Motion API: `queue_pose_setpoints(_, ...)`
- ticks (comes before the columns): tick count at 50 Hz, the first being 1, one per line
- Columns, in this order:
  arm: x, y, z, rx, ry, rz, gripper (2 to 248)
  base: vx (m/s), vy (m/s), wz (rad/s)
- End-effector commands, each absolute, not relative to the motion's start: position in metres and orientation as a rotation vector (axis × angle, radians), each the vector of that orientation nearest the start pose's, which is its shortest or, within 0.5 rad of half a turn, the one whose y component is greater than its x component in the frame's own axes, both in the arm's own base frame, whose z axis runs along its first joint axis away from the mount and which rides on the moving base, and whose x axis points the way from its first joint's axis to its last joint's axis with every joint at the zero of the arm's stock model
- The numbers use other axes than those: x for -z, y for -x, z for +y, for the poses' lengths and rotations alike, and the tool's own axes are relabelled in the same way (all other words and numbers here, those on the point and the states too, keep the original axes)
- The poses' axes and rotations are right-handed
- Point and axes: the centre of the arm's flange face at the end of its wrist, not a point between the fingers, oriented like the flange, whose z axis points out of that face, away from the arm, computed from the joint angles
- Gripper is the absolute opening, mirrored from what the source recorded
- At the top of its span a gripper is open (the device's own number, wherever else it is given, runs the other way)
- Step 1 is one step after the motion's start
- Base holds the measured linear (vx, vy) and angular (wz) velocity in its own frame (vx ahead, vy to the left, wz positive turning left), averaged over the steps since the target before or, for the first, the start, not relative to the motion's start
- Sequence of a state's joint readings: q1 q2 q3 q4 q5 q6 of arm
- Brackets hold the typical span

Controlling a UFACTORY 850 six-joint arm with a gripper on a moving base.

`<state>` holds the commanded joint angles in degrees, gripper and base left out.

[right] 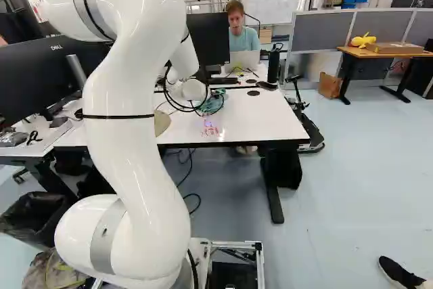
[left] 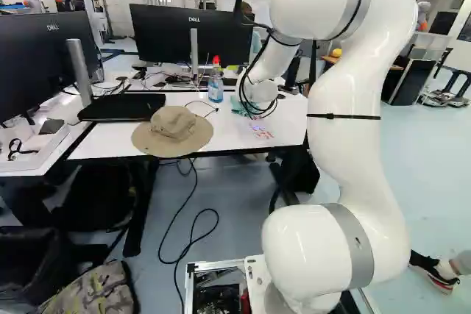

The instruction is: Clean the table with the green towel

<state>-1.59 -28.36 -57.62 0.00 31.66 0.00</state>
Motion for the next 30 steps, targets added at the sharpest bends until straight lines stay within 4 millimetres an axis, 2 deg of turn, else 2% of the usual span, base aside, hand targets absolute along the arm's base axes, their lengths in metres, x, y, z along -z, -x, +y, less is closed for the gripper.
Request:
queue_pose_setpoints(1,-0.365,-0.603,-0.017,1.599,2.720,0.038,92,0.000,0.000,0.000)
queue_pose_setpoints(5,-0.365,-0.603,-0.017,1.599,2.720,0.038,92,0.000,0.000,0.000)
queue_pose_setpoints(6,-0.365,-0.603,-0.017,1.599,2.720,0.038,54,0.000,0.000,0.000)
queue_pose_setpoints(10,-0.365,-0.603,-0.017,1.599,2.720,0.038,54,0.000,0.000,0.000)
queue_pose_setpoints(11,-0.365,-0.603,-0.017,1.599,2.720,0.038,27,0.000,0.000,0.000)
queue_pose_setpoints(30,-0.380,-0.601,-0.017,1.630,2.702,0.038,25,0.000,0.000,0.000)
